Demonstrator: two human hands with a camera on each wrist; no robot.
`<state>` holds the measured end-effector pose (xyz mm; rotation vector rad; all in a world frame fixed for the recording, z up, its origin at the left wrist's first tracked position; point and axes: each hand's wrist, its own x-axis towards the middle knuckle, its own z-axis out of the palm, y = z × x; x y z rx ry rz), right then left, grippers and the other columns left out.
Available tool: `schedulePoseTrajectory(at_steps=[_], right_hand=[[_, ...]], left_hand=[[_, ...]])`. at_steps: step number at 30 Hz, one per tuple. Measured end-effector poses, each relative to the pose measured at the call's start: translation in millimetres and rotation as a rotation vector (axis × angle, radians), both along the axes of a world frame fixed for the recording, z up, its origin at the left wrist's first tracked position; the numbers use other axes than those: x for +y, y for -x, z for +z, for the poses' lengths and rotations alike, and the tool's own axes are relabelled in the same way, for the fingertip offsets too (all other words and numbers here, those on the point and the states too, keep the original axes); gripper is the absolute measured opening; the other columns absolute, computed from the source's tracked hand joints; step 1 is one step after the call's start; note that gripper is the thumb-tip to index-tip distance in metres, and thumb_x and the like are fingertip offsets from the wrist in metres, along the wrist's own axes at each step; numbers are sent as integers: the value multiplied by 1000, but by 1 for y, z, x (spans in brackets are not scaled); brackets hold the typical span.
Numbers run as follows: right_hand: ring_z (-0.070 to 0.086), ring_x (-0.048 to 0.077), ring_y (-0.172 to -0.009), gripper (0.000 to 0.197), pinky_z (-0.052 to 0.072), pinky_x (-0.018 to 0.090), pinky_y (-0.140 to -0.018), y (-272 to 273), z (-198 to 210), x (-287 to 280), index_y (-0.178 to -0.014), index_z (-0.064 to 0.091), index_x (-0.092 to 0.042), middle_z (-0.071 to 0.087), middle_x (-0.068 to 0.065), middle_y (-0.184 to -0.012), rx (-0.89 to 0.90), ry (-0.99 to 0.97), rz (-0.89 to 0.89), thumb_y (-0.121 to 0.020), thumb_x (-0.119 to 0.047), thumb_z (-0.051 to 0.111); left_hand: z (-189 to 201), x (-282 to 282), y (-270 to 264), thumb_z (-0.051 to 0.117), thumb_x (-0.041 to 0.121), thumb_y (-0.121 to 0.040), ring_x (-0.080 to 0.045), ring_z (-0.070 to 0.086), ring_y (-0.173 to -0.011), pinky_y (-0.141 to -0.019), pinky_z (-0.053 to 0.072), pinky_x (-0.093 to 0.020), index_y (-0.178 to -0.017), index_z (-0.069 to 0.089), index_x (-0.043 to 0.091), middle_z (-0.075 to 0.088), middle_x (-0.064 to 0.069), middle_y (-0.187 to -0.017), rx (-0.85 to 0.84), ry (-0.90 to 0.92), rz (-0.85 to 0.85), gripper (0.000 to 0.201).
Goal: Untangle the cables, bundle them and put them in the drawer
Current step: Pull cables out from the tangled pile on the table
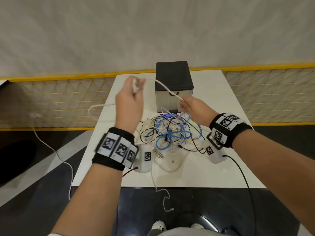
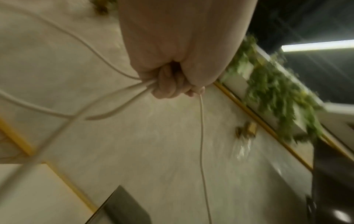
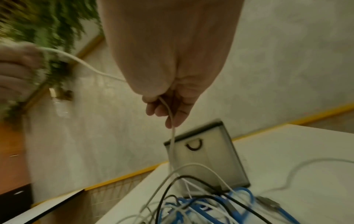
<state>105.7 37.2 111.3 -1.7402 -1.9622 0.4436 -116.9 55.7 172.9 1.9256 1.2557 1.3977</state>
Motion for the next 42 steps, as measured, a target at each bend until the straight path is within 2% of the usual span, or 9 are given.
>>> schedulePoseTrajectory(at_steps=[4,7,9,13,17,24,30,34,42], right_hand=[[51,26,-73,24,46,41,-73,-16,-8,-4,-87,50,-14,54,11,-78,56,27,-109,-102,-13,31],[56,27,-72,26,46,37,-72,-4,8,-9,-95,58,-12,55,8,-73,89,-25,-78,-103,-16,33],[60,25,-68,25,47,35,-70,10,23,-14,-95,58,-17,57,5,-67,108,-39,1,-103,-20,34],[64,18,-60,20,52,30,-63,31,51,-29,-96,55,-18,63,4,-66,145,-121,151,-103,-22,36],[60,10,-65,16,46,27,-63,24,62,-36,-99,51,-19,67,-1,-76,-34,-145,147,-102,-26,37],[60,19,-68,18,51,35,-68,24,33,-62,-93,45,-17,68,2,-84,56,55,127,-104,-24,33],[66,24,-69,17,58,37,-69,30,-12,-91,-103,48,-16,65,4,-79,145,358,167,-103,-17,31],[66,18,-84,22,51,29,-77,42,-54,-118,-104,58,-15,72,2,-95,-10,628,321,-101,-23,38],[64,16,-98,38,50,33,-87,48,-50,-105,-115,64,-17,68,-2,-111,-116,466,312,-93,-46,52]], left_hand=[[13,13,18,50,23,-103,-1,48,-64,-63,38,-13,-105,57,10,55,5,-79,-70,11,122,14],[2,6,8,53,23,-101,0,51,-64,-70,45,-17,-147,39,18,56,5,-84,-30,41,-3,48],[-10,-3,-2,56,29,-100,1,51,-60,-71,46,-19,-154,29,29,57,5,-92,84,78,-128,61],[-26,-12,-11,56,39,-99,0,45,-52,-57,38,-24,-113,63,23,54,11,-71,321,177,-265,23],[-19,-12,-5,52,29,-102,-4,35,-47,-48,27,-18,-80,53,11,38,7,-57,165,86,-187,28],[-13,-14,10,57,35,-99,-10,29,-51,-51,26,-25,-77,55,7,34,7,-54,204,155,-138,36],[-7,-25,34,87,28,-72,-8,22,-52,-51,22,-25,-105,63,20,26,12,-55,210,407,-479,42],[-9,-32,30,71,26,-91,-11,39,-61,-67,39,-29,-107,63,16,47,15,-59,138,406,-441,20],[-16,-53,10,44,26,-105,-7,26,-48,-46,24,-23,-88,50,17,36,14,-52,110,573,-594,20]])
